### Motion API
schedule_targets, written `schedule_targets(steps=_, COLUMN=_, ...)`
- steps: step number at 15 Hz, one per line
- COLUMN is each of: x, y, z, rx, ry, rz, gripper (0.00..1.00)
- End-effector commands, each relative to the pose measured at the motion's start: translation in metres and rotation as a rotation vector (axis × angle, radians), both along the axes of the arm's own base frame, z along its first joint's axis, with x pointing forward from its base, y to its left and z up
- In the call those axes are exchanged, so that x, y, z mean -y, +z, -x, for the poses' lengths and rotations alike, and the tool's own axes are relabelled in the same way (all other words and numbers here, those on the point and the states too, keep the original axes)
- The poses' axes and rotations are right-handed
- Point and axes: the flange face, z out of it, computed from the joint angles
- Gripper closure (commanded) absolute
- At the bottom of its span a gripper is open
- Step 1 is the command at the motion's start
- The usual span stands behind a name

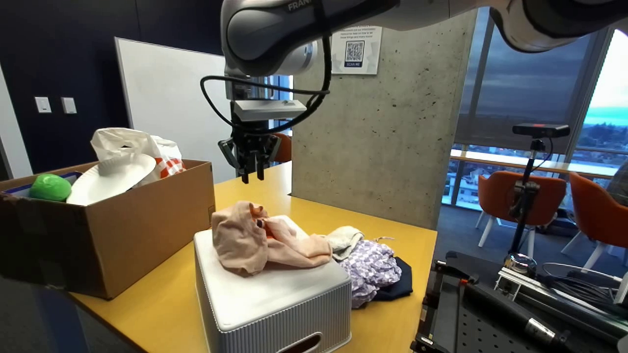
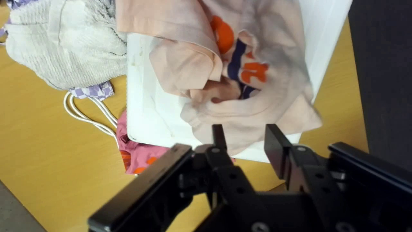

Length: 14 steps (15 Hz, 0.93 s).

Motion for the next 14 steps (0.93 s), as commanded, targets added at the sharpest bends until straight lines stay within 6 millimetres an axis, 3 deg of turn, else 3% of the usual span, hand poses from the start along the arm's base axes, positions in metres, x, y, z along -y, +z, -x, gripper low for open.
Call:
schedule_targets(steps=1, x=0.01, y=0.009, z=0.002, rx=-0.02, ry=0.028, rz=0.001, gripper=0.3)
schedule_targets(steps=5, x=0.018, y=-0.001, z=0.022, rx=-0.092, ry=-0.03, rz=0.092, gripper=0.02)
schedule_targets(steps=11, x=0.02, y=-0.057, z=0.032, rx=-0.162, ry=-0.015, rz=0.181, gripper=0.0)
schedule_targets(steps=14, x=0.023, y=-0.075, z=0.031, rx=-0.174, ry=-0.013, rz=0.203, gripper=0.0)
